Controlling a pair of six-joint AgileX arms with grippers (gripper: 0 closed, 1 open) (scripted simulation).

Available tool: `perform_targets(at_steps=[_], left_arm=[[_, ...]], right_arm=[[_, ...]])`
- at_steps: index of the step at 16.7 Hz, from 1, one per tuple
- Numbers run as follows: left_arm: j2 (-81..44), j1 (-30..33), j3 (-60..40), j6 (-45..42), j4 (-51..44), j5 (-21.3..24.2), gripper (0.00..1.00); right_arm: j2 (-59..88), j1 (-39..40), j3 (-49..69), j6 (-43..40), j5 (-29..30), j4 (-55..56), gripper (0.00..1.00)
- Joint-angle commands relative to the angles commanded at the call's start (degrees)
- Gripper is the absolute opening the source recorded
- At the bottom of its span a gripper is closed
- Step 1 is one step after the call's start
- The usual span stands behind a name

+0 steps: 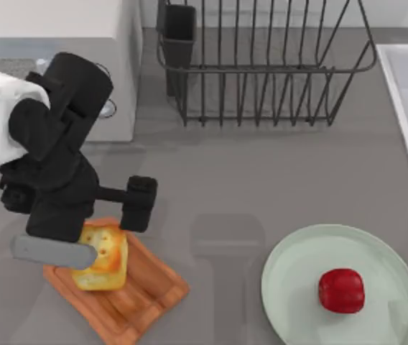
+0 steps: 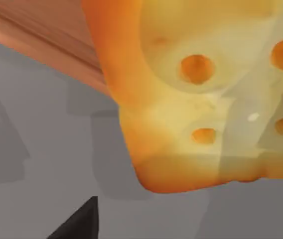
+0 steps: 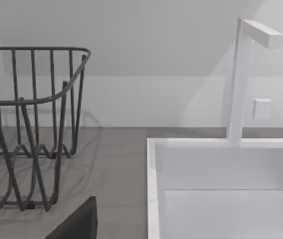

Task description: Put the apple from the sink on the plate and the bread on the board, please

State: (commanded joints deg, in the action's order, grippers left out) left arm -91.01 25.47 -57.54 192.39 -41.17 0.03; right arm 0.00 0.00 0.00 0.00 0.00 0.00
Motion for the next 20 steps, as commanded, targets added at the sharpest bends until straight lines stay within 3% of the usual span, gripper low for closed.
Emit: perform_targets(at_steps=[7,20], left_arm=[[22.71,-8.53,5.32,-41.47,14.97,-0.79,1.00],[69.90,-22.44,31.61,-137.87,37.98,-1.09,1.00]], right_arm=[[0.00,0.00,0.00,0.00,0.00,0.00,1.00],[0.00,0.00,0.00,0.00,0.00,0.00,1.00]])
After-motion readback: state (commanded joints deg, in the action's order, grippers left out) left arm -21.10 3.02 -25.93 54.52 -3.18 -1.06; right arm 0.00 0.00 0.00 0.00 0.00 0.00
